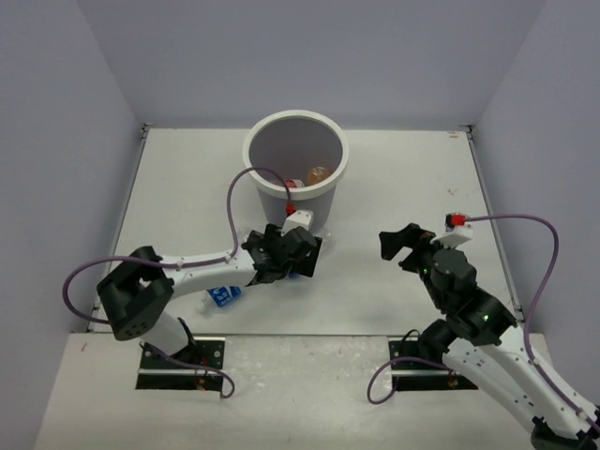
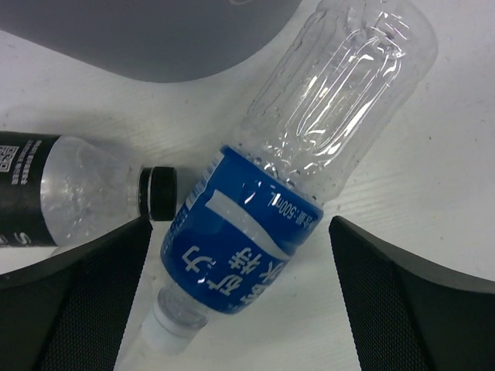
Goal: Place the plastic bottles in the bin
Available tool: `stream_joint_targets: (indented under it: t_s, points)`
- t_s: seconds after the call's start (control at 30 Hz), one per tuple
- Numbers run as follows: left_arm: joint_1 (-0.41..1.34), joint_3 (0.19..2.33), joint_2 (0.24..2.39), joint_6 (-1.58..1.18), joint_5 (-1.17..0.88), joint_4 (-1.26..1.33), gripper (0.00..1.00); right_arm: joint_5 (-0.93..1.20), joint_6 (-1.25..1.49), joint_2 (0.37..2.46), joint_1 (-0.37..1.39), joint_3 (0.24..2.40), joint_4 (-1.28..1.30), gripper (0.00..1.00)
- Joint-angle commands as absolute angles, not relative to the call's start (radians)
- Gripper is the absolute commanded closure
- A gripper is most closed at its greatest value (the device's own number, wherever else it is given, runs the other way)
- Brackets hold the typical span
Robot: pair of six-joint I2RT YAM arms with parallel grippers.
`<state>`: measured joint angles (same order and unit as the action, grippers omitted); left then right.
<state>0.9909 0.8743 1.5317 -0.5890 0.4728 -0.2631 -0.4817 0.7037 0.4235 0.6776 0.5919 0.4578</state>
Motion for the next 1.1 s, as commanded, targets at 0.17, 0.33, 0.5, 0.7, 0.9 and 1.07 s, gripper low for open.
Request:
stream_joint_targets:
  t_s: [0.17,0.33,0.5,0.7,0.9,1.07]
  points:
    - [0.995,0.91,1.65,-0.614,0.48,-0.216,0.21,-0.502,0.739,0.379,0.675,0.579,0.453,0.01]
    - [1.003,0.868,1.64,-0.611,0.471,-0.211,0.41,-0.515,0.735,0.364,0.675,0.576,0.46,0.01]
    - [1.016,0.846,1.589,-0.611,0.43,-0.213,0.76,-0.516,0.736,0.349,0.675,0.578,0.469,0.01]
    - [1.037,0.81,1.406,-0.603,0.407,-0.216,1.0,-0.517,0.739,0.334,0.675,0.575,0.469,0.01]
    - [1.055,0.82,1.207,-0.46,0.215,-0.165,1.0,-0.518,0.742,0.328,0.675,0.578,0.469,0.01]
    - [1.06,0.845,1.051,-0.386,0.09,-0.071,1.0,-0.521,0.745,0.311,0.675,0.577,0.471,0.01]
